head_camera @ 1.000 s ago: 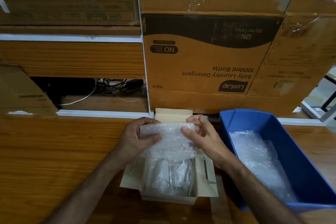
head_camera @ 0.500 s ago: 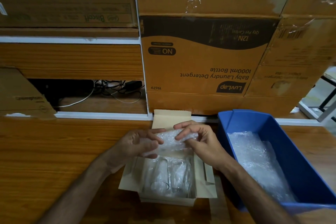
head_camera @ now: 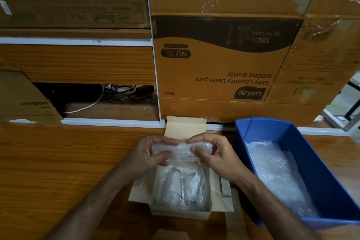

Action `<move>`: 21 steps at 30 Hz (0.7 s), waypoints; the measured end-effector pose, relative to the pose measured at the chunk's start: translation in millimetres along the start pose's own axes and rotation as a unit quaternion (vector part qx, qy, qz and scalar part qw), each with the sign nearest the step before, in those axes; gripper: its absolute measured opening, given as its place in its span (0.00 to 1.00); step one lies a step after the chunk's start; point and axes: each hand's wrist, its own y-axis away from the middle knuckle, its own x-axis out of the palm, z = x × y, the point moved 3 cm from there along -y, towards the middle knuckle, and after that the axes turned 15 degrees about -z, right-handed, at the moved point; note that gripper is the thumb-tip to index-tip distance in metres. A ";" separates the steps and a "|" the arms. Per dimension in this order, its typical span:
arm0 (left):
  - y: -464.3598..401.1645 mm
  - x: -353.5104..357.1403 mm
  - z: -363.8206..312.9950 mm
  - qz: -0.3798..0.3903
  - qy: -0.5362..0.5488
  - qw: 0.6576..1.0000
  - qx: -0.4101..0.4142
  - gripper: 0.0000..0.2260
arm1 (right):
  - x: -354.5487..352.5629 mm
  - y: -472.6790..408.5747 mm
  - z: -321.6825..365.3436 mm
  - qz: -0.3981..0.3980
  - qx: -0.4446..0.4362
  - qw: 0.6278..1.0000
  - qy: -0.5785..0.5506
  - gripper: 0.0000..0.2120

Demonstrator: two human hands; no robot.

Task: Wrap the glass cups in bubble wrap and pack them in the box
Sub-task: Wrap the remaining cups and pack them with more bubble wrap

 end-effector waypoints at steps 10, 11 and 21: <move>-1.1 0.0 10.7 -0.011 0.061 0.991 -0.118 0.04 | 1.6 3.5 -5.7 -0.016 0.001 0.999 0.028 0.14; -0.3 -0.9 12.1 0.006 0.077 0.989 -0.129 0.03 | 1.6 4.2 -6.6 -0.024 0.001 0.999 0.038 0.14; -7.4 4.5 28.5 -0.045 -0.155 0.976 0.143 0.10 | -1.8 -0.6 -24.3 -0.054 0.003 0.997 0.051 0.07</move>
